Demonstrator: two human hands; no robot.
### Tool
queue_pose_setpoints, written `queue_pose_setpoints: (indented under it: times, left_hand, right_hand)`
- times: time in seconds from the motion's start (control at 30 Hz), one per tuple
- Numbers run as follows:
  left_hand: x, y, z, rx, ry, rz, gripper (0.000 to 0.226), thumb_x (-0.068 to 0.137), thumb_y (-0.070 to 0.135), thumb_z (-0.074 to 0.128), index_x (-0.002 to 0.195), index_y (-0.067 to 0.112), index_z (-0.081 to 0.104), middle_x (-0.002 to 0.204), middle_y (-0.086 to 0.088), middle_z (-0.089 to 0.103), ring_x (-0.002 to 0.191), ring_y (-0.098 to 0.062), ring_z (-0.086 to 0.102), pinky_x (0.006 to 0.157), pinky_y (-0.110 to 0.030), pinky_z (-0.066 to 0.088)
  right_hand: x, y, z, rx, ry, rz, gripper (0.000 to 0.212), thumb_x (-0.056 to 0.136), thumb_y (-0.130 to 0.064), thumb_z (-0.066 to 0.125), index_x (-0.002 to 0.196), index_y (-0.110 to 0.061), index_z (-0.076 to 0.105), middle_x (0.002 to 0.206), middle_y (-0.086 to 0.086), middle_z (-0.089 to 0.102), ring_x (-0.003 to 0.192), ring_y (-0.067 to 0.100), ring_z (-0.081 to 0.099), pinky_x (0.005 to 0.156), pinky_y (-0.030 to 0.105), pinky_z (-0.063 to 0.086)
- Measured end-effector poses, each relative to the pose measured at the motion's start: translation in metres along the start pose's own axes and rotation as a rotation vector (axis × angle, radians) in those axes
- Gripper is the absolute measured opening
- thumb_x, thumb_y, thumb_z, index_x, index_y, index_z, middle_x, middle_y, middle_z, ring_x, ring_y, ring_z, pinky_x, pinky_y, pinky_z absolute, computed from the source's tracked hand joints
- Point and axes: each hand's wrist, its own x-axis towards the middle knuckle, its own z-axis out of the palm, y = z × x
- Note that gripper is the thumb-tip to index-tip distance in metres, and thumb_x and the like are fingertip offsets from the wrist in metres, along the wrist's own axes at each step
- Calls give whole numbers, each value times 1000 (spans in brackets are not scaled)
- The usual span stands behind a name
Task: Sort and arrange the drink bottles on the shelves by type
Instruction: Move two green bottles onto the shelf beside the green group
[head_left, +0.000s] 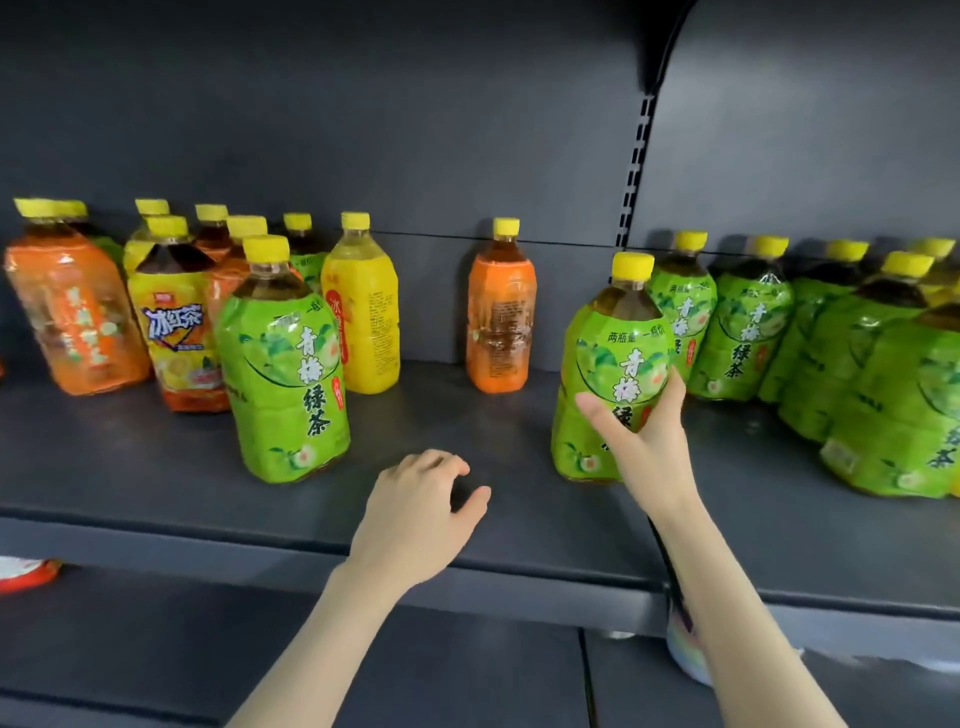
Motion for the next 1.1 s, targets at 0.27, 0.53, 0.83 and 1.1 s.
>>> queue_pose_setpoints:
  times: [0.27,0.53,0.83,1.1]
  left_hand:
    - [-2,-1,-2,-16,41,-14,37,91,48,47,116,23,59,123,12,55,110,-12,51,86,-25,38]
    - [-13,-59,-36,-80,789,-252,60,76,39,64,123,5,47,132,-18,43,122,-33,37,94,-43,29]
    - [28,-108,-63,-672,599,-409,89,68,64,67,137,16,36,126,3,46,113,-8,35,102,-34,35]
    - [15,-103,-73,-849,486,-267,42,82,56,51,117,55,29,114,39,39,104,29,37,82,6,25]
  right_hand:
    - [0,-12,18,-137,-12,7,98,38,-74,78,119,-26,51,118,-4,60,110,18,58,96,46,49]
    - [-22,-34,88,-84,-109,-31,109,29,-81,79,116,-24,49,115,-2,59,109,20,59,90,44,54]
    - [-40,-55,146,76,-123,-32,81,57,-34,90,117,-28,36,101,-24,57,97,2,60,81,23,46]
    - [-48,-55,155,211,-18,-27,69,66,-38,81,124,-22,49,104,-15,67,90,-3,67,75,16,55]
